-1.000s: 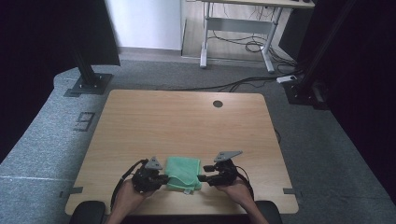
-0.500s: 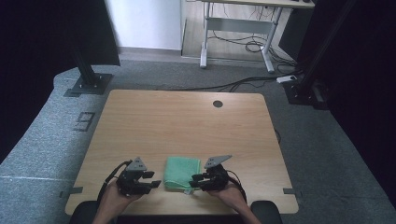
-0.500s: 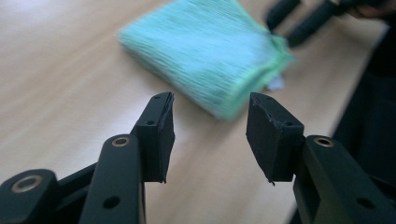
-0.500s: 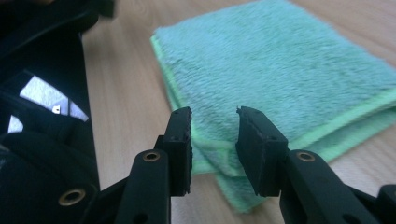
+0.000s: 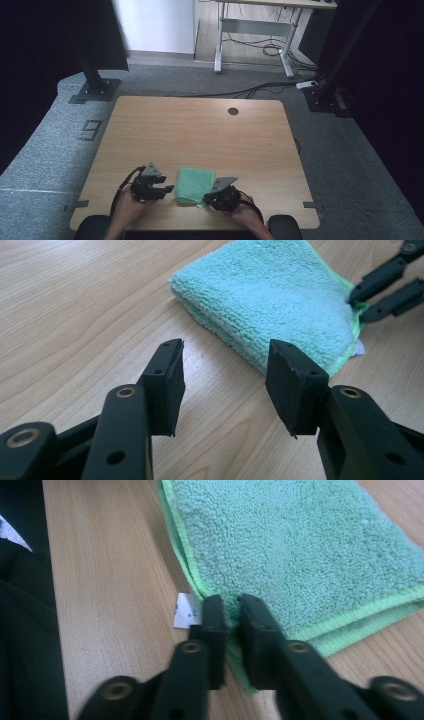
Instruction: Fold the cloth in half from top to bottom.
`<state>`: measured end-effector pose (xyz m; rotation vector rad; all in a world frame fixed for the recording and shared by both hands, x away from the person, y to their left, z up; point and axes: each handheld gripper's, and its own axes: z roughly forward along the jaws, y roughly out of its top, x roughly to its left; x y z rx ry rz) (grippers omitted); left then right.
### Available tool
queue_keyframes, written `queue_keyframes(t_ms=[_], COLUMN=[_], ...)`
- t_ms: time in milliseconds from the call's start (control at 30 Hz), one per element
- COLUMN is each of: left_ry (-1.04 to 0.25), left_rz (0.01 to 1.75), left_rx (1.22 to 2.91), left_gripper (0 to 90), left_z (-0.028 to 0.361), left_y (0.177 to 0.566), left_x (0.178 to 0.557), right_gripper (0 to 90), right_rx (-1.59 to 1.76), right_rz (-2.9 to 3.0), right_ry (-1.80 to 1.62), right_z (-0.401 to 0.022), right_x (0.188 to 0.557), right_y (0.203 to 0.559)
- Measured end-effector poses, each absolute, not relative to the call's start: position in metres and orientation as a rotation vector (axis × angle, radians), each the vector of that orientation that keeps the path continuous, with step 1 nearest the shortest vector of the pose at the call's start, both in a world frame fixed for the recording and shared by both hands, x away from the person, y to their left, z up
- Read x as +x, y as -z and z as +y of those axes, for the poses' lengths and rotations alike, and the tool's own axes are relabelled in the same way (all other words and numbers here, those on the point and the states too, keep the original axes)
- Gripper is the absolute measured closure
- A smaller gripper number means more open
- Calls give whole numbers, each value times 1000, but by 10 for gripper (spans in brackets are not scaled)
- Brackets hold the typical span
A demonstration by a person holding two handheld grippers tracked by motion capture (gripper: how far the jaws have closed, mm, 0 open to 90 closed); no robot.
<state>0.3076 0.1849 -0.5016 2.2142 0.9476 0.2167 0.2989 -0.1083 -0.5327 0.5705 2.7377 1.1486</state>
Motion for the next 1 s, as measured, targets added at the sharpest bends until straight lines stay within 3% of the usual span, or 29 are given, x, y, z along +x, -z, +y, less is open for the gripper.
queue_keyframes(t_ms=[500, 767, 1000], left_ry=[-219, -220, -203], left_rz=[948, 922, 903], left_rx=[2204, 2198, 2209], left_gripper=[474, 406, 302], left_z=[180, 167, 154], left_y=[502, 500, 504], left_x=[310, 314, 314], right_gripper=[848, 825, 483], right_rx=[552, 584, 697], right_rz=[2648, 2744, 2722], right_ry=[-1136, -1111, -1236], right_z=[-128, -120, -136], right_x=[296, 295, 301], right_y=[493, 527, 508])
